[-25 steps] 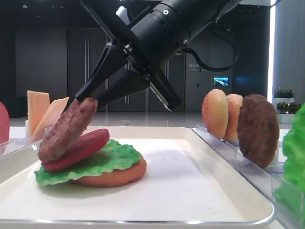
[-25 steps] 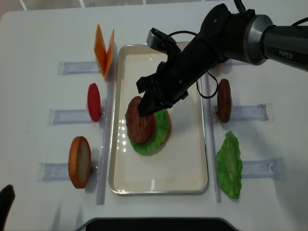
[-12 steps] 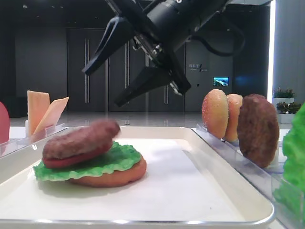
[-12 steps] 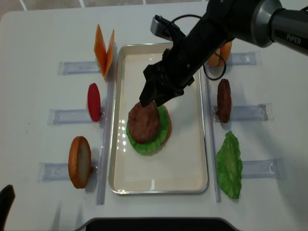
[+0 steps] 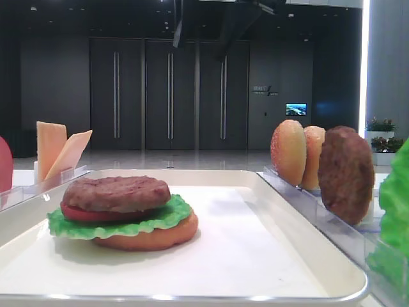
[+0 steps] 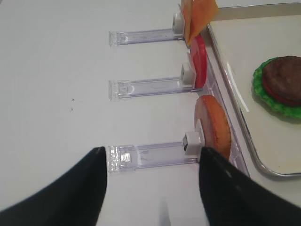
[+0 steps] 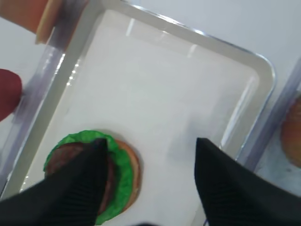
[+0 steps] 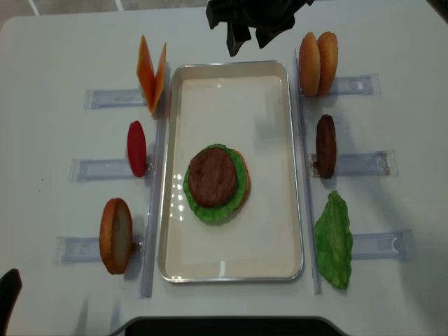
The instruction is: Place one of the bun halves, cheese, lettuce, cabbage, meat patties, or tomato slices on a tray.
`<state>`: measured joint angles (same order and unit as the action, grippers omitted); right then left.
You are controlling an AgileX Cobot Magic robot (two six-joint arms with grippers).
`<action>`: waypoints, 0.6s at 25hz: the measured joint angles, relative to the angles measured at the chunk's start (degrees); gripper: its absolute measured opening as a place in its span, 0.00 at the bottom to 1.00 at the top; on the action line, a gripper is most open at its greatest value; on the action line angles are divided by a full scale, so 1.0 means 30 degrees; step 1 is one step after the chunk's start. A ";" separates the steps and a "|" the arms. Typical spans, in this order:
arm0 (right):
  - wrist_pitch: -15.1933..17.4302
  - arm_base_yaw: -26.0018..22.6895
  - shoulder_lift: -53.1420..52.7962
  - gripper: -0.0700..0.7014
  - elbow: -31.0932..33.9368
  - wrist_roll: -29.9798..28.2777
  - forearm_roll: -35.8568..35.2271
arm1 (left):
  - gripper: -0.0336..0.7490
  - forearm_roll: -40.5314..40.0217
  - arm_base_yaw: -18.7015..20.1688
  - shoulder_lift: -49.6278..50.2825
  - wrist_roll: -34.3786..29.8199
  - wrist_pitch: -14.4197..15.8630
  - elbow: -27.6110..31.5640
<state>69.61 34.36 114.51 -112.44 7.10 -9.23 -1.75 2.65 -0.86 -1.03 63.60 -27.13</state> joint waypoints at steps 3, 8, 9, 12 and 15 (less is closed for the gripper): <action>0.0044 -0.0757 0.0000 0.60 -0.0022 0.0222 0.0701 | 0.64 0.0000 0.0000 0.0000 0.0000 0.0000 0.0000; 0.0061 -0.5289 -0.0045 0.60 -0.0022 -0.0009 0.1375 | 0.64 0.0000 0.0000 0.0000 0.0000 0.0000 0.0000; 0.0061 -0.6135 -0.0146 0.60 -0.0022 -0.0119 0.1709 | 0.64 0.0000 0.0000 0.0000 0.0000 0.0000 0.0000; 0.0061 -0.8667 -0.0485 0.58 -0.0022 -0.0280 0.2303 | 0.64 0.0000 0.0000 0.0000 0.0000 0.0000 0.0000; 0.0065 -1.0006 -0.0852 0.58 0.0029 -0.0357 0.3076 | 0.64 0.0000 0.0000 0.0000 0.0000 0.0000 0.0000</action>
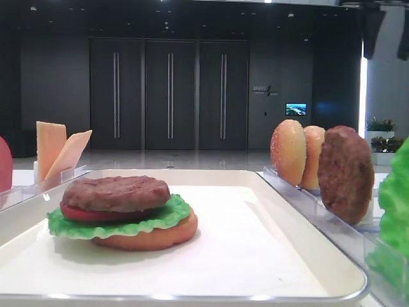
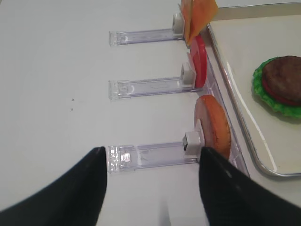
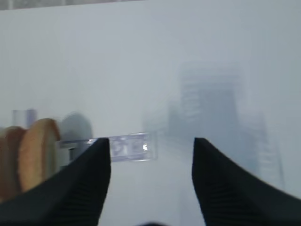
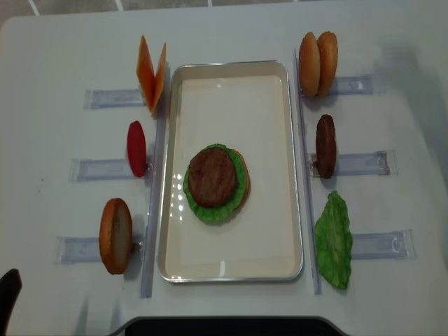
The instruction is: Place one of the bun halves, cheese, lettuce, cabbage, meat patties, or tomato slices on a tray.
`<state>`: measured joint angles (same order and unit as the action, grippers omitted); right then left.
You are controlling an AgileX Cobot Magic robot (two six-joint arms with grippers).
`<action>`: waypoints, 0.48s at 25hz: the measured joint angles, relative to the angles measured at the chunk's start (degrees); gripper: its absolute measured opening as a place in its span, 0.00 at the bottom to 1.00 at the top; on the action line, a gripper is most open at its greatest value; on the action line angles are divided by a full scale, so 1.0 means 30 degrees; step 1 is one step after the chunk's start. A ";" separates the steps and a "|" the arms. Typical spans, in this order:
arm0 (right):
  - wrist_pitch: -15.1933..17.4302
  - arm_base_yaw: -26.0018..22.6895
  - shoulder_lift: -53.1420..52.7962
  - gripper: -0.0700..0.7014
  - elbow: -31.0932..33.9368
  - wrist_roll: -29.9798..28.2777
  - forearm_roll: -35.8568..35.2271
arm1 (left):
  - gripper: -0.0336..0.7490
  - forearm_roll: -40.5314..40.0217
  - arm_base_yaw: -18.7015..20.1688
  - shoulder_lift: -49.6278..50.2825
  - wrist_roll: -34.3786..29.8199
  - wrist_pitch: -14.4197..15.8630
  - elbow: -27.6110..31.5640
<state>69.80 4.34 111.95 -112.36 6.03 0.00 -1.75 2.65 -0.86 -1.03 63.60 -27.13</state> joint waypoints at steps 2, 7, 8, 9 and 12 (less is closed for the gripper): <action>0.0000 -0.0408 -0.0381 0.56 0.0359 -0.0017 0.1010 | 0.64 0.0000 0.0000 0.0000 0.0000 0.0000 0.0000; -0.0082 -0.1044 -0.2836 0.53 0.3748 -0.0040 0.1548 | 0.64 0.0000 0.0000 0.0000 0.0000 0.0000 0.0000; -0.0083 -0.1058 -0.3716 0.53 0.5133 -0.0023 0.1578 | 0.64 0.0000 0.0000 0.0000 0.0000 0.0000 0.0000; -0.0083 -0.1058 -0.4680 0.53 0.6692 -0.0023 0.1595 | 0.64 0.0000 0.0000 0.0000 0.0000 0.0000 0.0000; -0.0061 -0.1058 -0.7715 0.53 1.1675 -0.0023 0.1473 | 0.64 0.0000 0.0000 0.0000 0.0000 0.0000 0.0000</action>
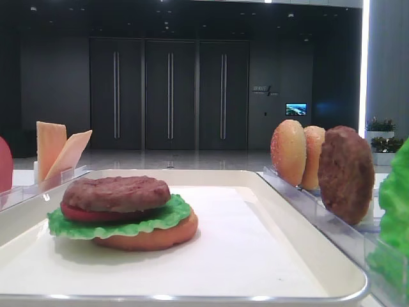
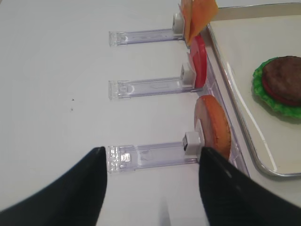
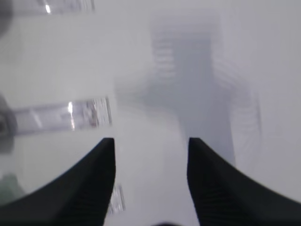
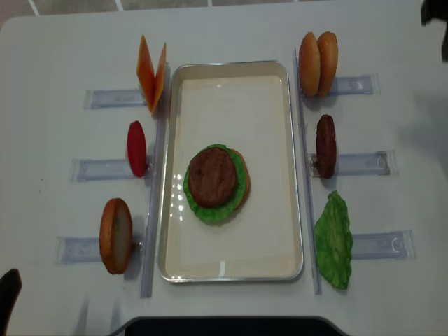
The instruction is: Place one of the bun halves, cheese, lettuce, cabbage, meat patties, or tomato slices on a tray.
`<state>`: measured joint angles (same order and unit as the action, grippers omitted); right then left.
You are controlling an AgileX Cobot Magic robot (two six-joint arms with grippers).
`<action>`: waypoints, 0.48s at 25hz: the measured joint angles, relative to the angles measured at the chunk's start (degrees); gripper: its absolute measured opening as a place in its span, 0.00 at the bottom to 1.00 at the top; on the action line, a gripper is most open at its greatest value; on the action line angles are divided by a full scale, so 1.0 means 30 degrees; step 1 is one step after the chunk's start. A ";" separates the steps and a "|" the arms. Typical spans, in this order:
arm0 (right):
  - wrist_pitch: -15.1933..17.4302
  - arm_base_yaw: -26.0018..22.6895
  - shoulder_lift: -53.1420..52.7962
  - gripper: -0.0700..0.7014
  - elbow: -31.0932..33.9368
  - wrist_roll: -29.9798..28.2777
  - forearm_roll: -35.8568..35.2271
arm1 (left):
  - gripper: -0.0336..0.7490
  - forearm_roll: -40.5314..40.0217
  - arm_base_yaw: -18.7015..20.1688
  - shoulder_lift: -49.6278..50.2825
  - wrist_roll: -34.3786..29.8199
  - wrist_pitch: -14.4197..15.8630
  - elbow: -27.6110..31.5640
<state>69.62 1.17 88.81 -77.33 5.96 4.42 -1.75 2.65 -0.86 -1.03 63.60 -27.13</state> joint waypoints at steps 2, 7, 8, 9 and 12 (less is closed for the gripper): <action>0.0056 0.0000 -0.2116 0.53 0.3078 0.0000 -0.0113 | 0.64 0.0000 0.0000 0.0000 0.0000 0.0000 0.0000; 0.0159 0.0000 -0.7922 0.53 0.9140 0.0000 -0.0469 | 0.64 0.0000 0.0000 0.0000 0.0000 0.0000 0.0000; 0.0194 0.0000 -0.8890 0.53 0.9874 0.0000 -0.0474 | 0.64 0.0000 0.0000 0.0000 0.0000 0.0000 0.0000; 0.0194 0.0000 -1.0029 0.53 1.0637 0.0000 -0.0474 | 0.64 0.0000 0.0000 0.0000 0.0000 0.0000 0.0000; 0.0194 0.0000 -1.3251 0.53 1.2444 0.0000 -0.0510 | 0.64 0.0000 0.0000 0.0000 0.0000 0.0000 0.0000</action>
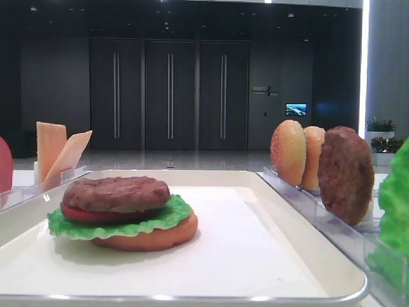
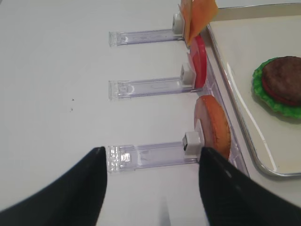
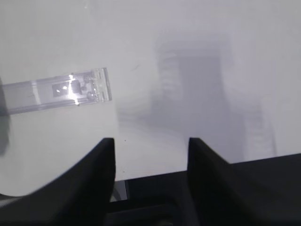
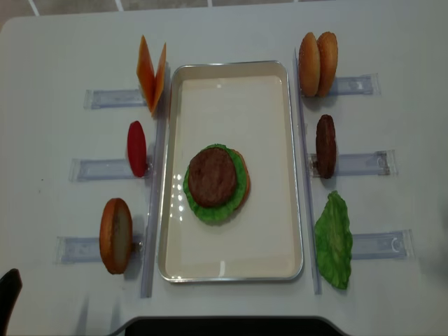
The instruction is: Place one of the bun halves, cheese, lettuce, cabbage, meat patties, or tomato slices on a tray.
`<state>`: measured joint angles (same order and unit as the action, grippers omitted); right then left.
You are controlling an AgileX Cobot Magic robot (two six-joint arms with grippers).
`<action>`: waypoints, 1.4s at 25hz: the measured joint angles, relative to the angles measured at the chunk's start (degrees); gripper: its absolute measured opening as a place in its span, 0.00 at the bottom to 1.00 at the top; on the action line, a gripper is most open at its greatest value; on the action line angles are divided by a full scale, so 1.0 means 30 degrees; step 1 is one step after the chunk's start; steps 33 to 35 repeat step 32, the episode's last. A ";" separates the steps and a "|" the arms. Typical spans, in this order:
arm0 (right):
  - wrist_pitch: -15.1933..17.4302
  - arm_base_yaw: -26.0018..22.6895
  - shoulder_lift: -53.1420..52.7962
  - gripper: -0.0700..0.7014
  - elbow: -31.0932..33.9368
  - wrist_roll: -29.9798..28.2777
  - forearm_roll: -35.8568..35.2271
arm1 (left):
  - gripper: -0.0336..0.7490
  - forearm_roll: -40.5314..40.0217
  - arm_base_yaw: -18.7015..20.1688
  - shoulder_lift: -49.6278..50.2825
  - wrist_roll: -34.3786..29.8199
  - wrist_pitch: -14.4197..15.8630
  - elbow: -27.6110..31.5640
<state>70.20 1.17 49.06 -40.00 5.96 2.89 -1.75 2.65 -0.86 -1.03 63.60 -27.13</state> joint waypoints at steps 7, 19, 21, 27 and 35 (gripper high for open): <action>-0.1194 0.0000 -0.7204 0.53 0.3423 -0.0435 -0.0110 | 0.64 0.0000 0.0000 0.0000 0.0000 0.0000 0.0000; -0.1702 0.0000 -1.5771 0.52 0.3545 -0.1986 -0.0962 | 0.64 0.0000 0.0000 0.0000 0.0000 0.0000 0.0000; -0.1699 0.0000 -1.6402 0.52 0.3582 -0.1986 -0.0962 | 0.64 0.0000 0.0000 0.0000 0.0000 0.0000 0.0000; -0.1699 0.0000 -1.6508 0.52 0.3642 -0.2090 -0.0962 | 0.64 0.0000 0.0000 0.0000 0.0000 0.0000 0.0000; -0.1699 0.0000 -1.6508 0.51 0.3642 -0.2126 -0.0962 | 0.64 0.0000 0.0000 0.0000 0.0000 0.0000 0.0000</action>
